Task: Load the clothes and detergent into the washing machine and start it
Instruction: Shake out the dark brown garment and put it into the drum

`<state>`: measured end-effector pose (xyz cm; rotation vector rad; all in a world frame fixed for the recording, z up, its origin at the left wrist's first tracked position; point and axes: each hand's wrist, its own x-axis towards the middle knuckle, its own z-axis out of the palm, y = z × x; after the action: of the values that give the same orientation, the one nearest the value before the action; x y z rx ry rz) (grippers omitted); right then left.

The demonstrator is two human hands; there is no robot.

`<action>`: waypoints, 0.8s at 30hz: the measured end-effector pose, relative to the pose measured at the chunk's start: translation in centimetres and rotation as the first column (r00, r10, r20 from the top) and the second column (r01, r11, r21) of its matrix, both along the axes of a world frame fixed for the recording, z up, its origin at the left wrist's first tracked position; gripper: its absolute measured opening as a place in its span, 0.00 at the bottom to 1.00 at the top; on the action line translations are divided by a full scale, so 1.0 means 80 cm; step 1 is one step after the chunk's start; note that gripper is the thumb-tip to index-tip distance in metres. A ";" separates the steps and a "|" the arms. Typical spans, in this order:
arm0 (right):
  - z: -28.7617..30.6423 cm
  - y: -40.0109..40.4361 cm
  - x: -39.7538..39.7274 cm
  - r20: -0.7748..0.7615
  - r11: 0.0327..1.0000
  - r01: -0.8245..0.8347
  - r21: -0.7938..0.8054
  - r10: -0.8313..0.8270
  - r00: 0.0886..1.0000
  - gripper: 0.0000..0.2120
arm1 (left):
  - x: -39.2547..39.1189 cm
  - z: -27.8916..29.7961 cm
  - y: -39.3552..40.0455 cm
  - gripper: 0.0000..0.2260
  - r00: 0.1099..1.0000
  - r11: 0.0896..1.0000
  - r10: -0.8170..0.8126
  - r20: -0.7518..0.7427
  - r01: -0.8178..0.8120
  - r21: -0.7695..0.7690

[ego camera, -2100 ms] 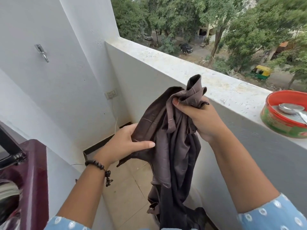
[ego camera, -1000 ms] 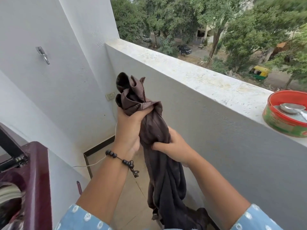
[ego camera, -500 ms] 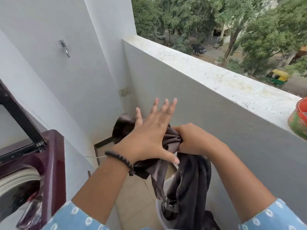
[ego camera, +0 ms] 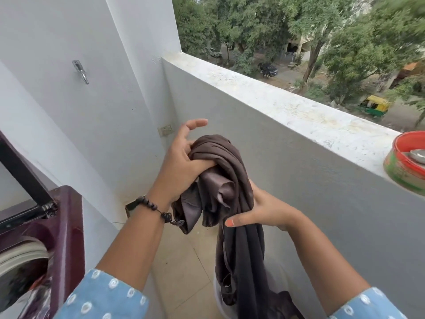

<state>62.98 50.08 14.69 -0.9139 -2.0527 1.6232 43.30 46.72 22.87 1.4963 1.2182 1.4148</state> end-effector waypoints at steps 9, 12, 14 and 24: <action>0.027 0.037 0.021 -0.314 0.798 0.586 0.142 -0.525 0.791 0.05 | -0.038 0.022 -0.007 0.21 0.995 0.994 0.095 0.041 -0.097 0.048; 0.062 0.048 0.025 -0.414 0.468 0.760 0.452 -0.644 0.643 0.04 | -0.036 0.013 -0.008 0.16 0.994 0.993 0.109 0.030 -0.110 0.053; 0.079 0.043 0.017 -0.483 0.351 0.779 0.520 -0.631 0.607 0.05 | -0.028 0.010 -0.005 0.12 0.971 0.978 0.182 0.155 -0.195 0.070; 0.045 -0.013 -0.038 -0.356 0.941 0.309 0.138 -0.244 0.902 0.31 | 0.003 0.010 0.030 0.12 0.538 0.955 0.209 0.816 -0.292 -0.052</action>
<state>59.97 49.02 18.30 -0.7619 -1.7197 1.2997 43.54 49.09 23.69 0.5140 0.7616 2.0504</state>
